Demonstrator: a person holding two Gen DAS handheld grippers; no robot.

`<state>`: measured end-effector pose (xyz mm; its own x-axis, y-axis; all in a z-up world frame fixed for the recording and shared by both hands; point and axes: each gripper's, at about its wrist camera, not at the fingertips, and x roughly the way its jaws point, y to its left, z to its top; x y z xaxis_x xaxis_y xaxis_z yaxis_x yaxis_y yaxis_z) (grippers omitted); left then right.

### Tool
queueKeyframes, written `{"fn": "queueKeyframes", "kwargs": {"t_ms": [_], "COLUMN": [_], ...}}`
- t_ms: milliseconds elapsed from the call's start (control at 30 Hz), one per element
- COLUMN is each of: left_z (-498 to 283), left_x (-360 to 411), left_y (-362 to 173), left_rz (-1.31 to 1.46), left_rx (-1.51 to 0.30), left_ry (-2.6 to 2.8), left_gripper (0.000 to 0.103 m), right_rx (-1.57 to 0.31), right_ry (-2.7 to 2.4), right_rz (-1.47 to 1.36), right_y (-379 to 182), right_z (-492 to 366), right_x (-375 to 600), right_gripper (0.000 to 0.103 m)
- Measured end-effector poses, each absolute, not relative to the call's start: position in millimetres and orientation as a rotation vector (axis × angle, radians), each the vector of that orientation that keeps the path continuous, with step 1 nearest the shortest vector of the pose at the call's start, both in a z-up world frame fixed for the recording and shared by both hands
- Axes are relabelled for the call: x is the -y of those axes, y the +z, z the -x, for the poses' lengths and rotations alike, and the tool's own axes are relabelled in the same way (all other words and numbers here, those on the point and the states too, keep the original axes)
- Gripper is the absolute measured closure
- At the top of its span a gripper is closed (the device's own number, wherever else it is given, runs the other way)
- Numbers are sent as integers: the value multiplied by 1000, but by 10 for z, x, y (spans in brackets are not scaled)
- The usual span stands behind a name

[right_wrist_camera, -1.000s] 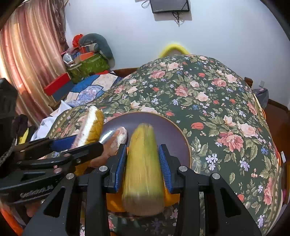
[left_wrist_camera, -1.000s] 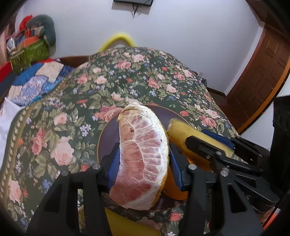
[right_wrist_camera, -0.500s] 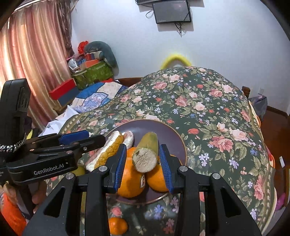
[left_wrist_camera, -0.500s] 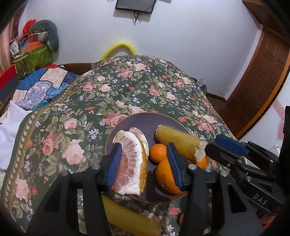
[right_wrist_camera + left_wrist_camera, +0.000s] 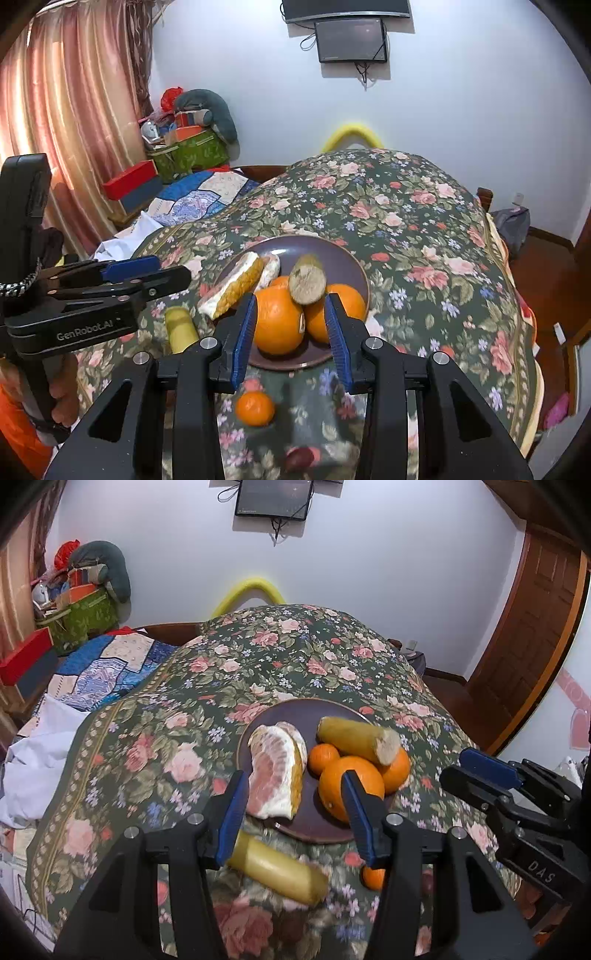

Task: Organize fruits
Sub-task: 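Lower the pomelo segment onto the plate with the left tool while the right tool sets the yellow cylinder there, then grasp the small tangerine with the right tool while the left tool approaches the other yellow cylinder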

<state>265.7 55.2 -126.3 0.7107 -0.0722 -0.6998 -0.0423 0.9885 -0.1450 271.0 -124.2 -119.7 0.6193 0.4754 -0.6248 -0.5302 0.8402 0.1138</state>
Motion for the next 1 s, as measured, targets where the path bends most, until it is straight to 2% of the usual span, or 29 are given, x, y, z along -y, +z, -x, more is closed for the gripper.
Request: {"fn": "queueKeyframes", "kwargs": {"t_ms": [133,267,400,567,1000], "left_z": [-2478,-2356,-2260,-2214,-2209], "left_x": [-547,-513,-477,-442,-424], "left_y": [-1263,-1308,-1367,-1463,-1810], "left_rz": [152,133,124,122,112], "left_rx": [-781,-793,-792,-801,-871], "left_ry": [-5,9,19,20,22], "left_gripper": [46,45,36,32,30], "right_rx": [-700,-702,-709,-721,-808], "right_ry": [561,542,524,508,547], "right_rz": [80,71,72,74,111], "right_y": [-1242,-1287,-1340,-1433,-1816], "right_z": [-2630,-2554,-2505,-2472,-2399], "right_x": [1272,1308,1322,1346,1222], "right_gripper": [64,58,53,45,45]}}
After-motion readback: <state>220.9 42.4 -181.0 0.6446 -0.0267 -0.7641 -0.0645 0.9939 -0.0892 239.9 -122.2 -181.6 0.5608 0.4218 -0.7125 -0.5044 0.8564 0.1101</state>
